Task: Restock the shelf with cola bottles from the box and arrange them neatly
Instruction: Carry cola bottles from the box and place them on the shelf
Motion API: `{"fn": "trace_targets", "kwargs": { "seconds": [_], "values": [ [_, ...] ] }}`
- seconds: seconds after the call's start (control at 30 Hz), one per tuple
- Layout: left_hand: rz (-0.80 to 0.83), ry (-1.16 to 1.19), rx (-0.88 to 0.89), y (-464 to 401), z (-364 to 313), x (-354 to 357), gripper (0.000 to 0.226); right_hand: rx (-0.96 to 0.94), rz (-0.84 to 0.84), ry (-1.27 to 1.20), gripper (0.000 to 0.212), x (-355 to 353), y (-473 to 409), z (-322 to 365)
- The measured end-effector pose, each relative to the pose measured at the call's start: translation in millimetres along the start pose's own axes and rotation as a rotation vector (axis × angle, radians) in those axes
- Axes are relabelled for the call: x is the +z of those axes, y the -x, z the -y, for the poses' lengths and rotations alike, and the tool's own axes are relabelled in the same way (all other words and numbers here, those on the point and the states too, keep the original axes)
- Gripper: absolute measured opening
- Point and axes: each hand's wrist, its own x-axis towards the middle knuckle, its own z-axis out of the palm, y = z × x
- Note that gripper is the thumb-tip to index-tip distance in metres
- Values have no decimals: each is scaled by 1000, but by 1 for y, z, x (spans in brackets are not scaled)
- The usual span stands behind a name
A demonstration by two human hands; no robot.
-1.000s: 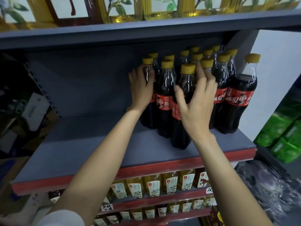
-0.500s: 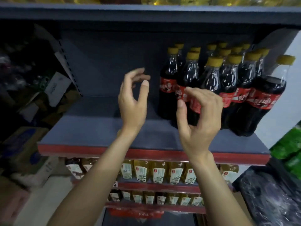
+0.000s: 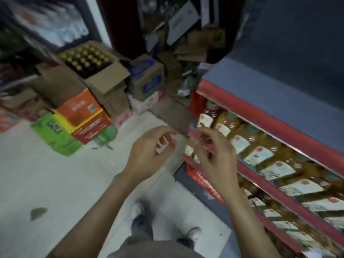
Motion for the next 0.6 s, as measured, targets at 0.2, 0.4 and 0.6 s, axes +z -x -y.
{"fn": "trace_targets", "kwargs": {
  "seconds": [0.2,0.4,0.6],
  "values": [
    [116,-210,-355,55,168,-61,23,161,448,98,34,165,3,-18],
    [0,-263,-560,42,283,-130,33,261,687,287,41,294,-30,-22],
    [-68,-386,-636,-43,381,-188,31,200,745,350,47,402,-136,-36]
  ]
}}
